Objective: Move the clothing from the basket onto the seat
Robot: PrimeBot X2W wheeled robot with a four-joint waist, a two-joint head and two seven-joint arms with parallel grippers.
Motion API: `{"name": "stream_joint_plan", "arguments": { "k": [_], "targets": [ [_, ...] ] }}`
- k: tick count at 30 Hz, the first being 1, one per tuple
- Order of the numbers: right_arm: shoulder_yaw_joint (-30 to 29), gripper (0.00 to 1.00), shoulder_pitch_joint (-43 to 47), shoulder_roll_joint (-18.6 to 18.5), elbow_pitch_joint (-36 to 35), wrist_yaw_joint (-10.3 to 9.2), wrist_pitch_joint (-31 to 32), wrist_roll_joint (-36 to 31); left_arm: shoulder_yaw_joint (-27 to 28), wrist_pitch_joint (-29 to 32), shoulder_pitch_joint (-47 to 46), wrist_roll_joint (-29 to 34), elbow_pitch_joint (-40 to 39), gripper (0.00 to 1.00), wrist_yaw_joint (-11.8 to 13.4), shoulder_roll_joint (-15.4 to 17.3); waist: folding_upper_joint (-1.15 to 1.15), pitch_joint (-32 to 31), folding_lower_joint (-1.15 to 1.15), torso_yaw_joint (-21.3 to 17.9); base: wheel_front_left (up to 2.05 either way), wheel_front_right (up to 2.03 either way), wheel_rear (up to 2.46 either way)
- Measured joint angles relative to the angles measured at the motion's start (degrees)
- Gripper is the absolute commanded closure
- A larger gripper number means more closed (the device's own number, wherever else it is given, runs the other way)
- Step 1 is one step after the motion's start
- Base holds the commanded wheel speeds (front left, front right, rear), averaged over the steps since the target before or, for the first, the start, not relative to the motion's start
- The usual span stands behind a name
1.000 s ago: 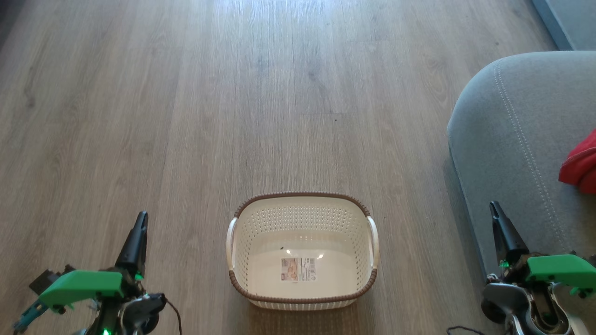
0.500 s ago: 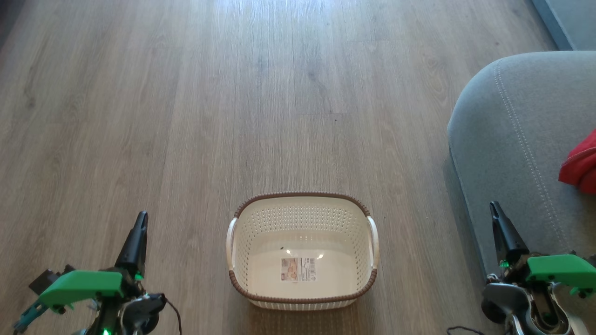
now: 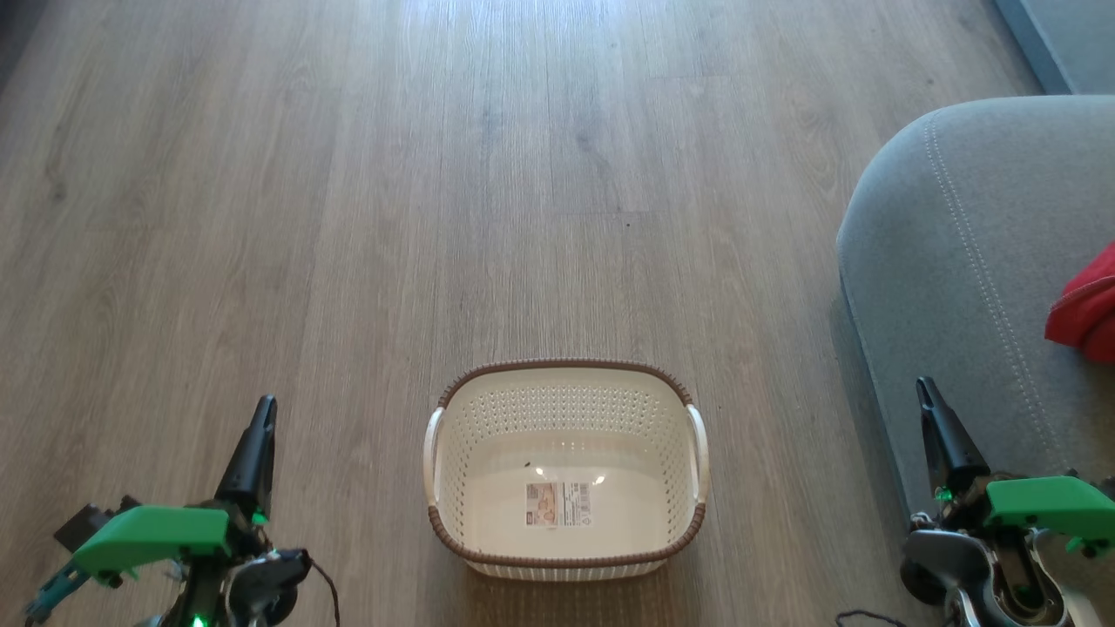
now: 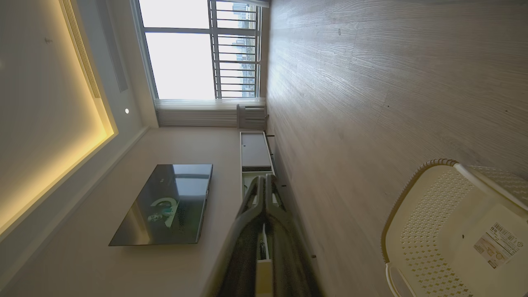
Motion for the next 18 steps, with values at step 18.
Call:
{"name": "stream_joint_plan", "arguments": {
  "k": [18],
  "targets": [
    [0.0,1.0,0.0,0.0,0.0,0.0,0.0,0.0,0.01,0.0,0.0,0.0,0.0,1.0,0.0,0.0,0.0,0.0,0.0,0.0,0.0,0.0,0.0]
  ]
}}
